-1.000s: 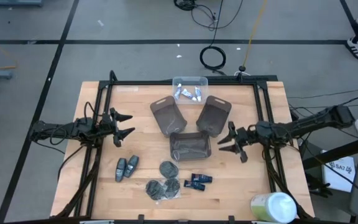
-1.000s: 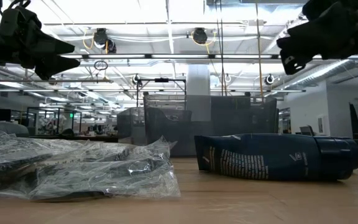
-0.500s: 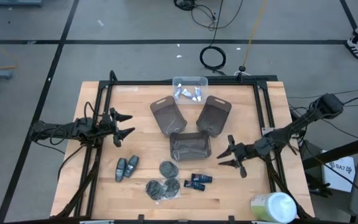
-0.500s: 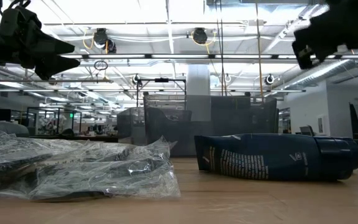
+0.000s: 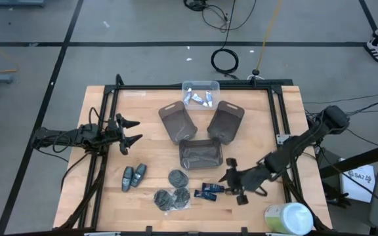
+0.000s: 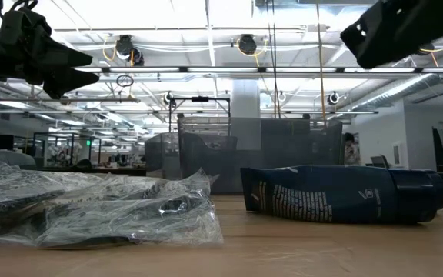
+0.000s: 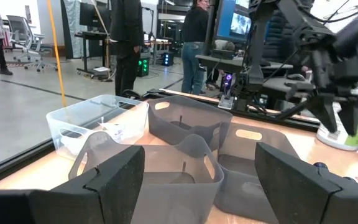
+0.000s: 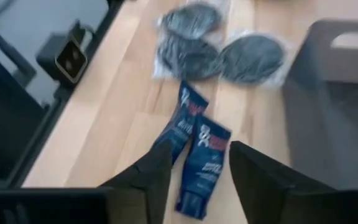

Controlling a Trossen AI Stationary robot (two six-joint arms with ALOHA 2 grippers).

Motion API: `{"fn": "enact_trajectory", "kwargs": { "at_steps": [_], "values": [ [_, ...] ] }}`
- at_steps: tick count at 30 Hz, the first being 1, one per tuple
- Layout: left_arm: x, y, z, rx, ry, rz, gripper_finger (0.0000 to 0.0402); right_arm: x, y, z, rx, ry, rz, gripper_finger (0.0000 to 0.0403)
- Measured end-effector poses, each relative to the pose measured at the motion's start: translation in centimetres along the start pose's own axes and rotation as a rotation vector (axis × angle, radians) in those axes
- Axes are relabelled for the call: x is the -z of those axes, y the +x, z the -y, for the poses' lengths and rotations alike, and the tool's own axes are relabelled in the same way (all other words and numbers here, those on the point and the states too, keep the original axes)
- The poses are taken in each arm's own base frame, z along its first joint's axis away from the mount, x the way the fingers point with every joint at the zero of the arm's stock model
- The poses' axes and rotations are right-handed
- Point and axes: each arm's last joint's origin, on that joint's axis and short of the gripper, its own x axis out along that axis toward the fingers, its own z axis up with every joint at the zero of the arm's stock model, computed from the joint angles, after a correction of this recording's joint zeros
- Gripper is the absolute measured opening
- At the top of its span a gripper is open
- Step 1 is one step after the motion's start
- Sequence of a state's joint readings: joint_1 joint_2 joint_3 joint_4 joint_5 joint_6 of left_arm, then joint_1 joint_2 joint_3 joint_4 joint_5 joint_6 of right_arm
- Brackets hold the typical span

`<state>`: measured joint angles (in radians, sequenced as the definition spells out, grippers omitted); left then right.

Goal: Pick & Place Travel size toiletries
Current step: Put the top black shave cream into the top right black transparent bin

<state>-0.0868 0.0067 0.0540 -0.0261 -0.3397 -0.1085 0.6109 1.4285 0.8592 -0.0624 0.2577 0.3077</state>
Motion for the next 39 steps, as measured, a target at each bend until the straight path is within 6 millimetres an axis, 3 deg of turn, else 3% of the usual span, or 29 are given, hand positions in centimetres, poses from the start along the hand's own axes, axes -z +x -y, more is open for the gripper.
{"fn": "enact_trajectory", "kwargs": {
  "at_steps": [7, 12, 26, 39],
  "values": [
    [0.0, 0.0, 0.0, 0.0, 0.0, 0.0, 0.0296, 1.4, 2.9, -0.7, -0.022, 0.032, -0.122, 0.022],
    [0.0, 0.0, 0.0, 0.0, 0.0, 0.001, 0.0296, 2.6, 4.0, -0.7, -0.004, 0.053, -0.203, 0.0235],
    [0.0, 0.0, 0.0, 0.0, 0.0, 0.0, 0.0296, 4.2, 6.4, 0.3, 0.043, 0.05, -0.282, 0.023],
    [0.0, 0.0, 0.0, 0.0, 0.0, 0.0, 0.0296, 4.5, 6.3, 0.4, 0.056, 0.042, -0.316, 0.018]
  ]
}}
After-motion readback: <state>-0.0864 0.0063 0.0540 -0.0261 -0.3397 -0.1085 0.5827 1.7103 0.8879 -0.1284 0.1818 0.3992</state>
